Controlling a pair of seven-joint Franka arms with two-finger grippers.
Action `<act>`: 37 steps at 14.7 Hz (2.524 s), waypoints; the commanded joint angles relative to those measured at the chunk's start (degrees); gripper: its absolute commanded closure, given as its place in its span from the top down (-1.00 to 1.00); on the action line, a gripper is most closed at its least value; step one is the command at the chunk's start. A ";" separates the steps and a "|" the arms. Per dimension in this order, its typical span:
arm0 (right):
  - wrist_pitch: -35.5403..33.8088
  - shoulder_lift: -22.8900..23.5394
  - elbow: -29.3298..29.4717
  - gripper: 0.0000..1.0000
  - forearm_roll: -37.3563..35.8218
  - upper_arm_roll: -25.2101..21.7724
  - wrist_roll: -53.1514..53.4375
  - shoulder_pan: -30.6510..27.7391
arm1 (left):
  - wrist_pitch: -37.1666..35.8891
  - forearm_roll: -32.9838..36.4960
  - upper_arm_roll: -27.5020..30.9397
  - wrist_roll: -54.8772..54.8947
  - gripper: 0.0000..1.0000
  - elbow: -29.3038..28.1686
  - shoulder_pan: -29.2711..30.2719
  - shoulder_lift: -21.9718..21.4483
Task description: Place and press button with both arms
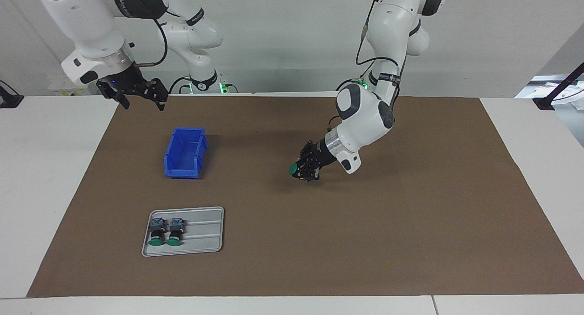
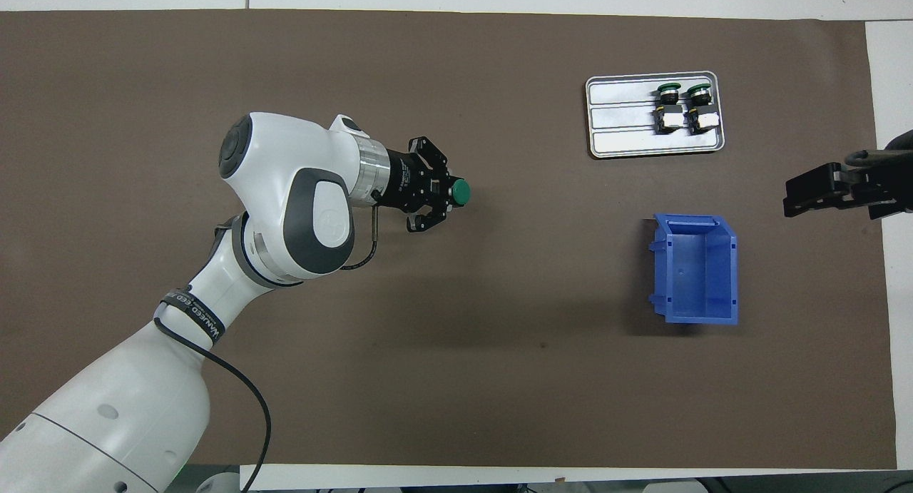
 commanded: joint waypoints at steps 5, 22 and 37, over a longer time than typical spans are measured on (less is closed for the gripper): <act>0.85 -1.43 -1.77 0.99 -0.48 0.17 -0.88 -0.44 | 3.11 -21.85 -0.19 20.99 -0.76 -10.18 1.72 -5.24; 0.85 -1.43 -1.77 0.99 -0.48 0.17 -0.88 -0.44 | -14.56 -42.09 -0.19 42.01 -0.75 -19.85 11.13 -4.63; 0.85 -1.43 -1.77 0.99 -0.39 0.17 -0.88 -0.44 | -16.66 -53.25 -0.37 49.49 -0.72 -22.76 8.14 -2.35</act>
